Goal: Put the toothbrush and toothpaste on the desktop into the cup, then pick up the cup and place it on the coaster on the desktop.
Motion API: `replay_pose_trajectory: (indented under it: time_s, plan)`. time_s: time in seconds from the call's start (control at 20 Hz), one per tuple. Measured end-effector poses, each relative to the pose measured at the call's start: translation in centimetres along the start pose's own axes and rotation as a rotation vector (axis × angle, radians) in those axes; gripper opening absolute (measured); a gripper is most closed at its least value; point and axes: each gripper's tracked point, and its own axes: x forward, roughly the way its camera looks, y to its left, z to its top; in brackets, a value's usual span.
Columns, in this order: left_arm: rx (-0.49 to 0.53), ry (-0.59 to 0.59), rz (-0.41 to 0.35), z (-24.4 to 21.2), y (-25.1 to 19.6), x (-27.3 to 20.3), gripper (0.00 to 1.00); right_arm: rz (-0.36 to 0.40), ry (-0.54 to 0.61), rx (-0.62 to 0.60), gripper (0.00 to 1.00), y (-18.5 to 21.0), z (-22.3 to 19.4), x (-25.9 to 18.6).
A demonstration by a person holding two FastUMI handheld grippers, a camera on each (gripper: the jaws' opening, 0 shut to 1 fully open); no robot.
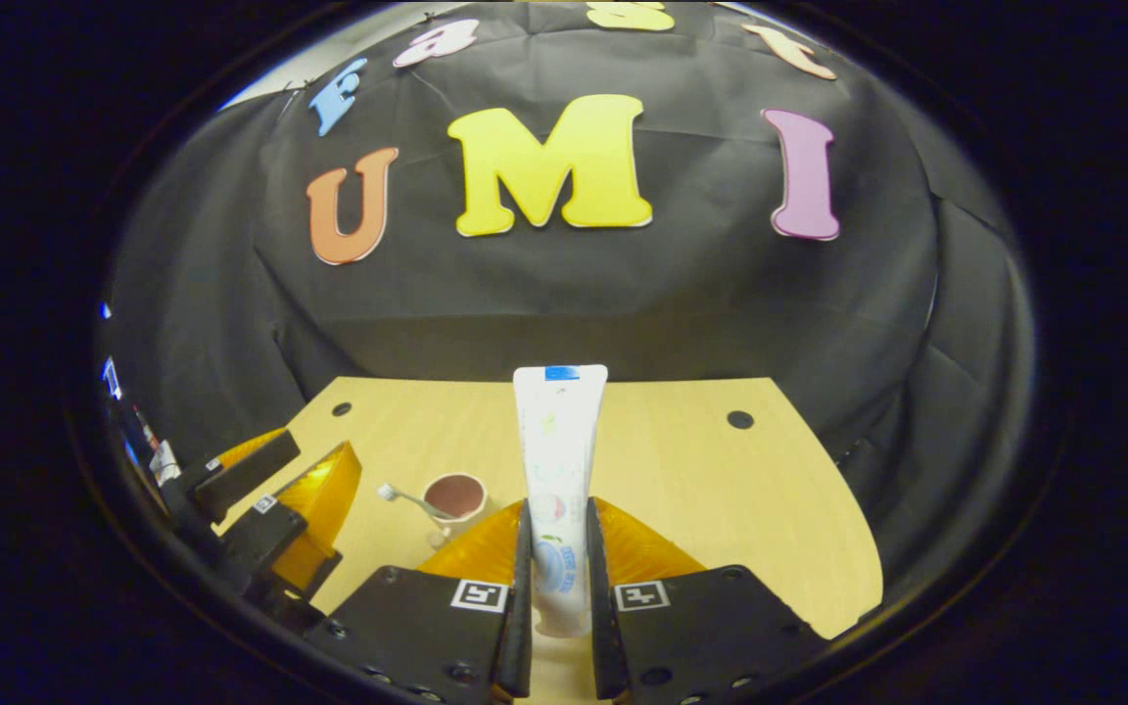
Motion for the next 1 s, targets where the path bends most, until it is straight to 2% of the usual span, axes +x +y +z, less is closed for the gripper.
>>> replay_pose_trajectory:
  time_s: [0.2, 0.35, 0.6, 0.65, 0.7, 1.0]
  plan:
    - [0.009, 0.007, 0.051, 0.2, 1.4, -2.4, 0.94, 0.118, -0.035, -0.039, 0.24, 3.3, 1.2, 3.6]
    - [-0.021, 0.018, 0.091, 0.0, 1.8, -3.5, 0.93, 0.2, -0.066, -0.047, 0.27, 5.8, 2.1, 6.4]
    - [-0.056, 0.025, 0.145, -0.8, 2.1, -4.6, 0.94, 0.316, -0.136, -0.087, 0.25, 9.7, 2.3, 10.2]
    - [-0.064, 0.025, 0.153, -1.1, 2.2, -4.8, 0.94, 0.339, -0.15, -0.09, 0.29, 10.3, 2.1, 10.8]
    - [-0.07, 0.027, 0.159, -1.4, 2.2, -4.8, 0.93, 0.354, -0.165, -0.102, 0.27, 10.8, 1.9, 11.6]
    - [-0.071, 0.063, 0.176, -3.4, 2.2, -5.7, 0.94, 0.355, -0.183, -0.145, 0.27, 11.4, -0.4, 14.2]
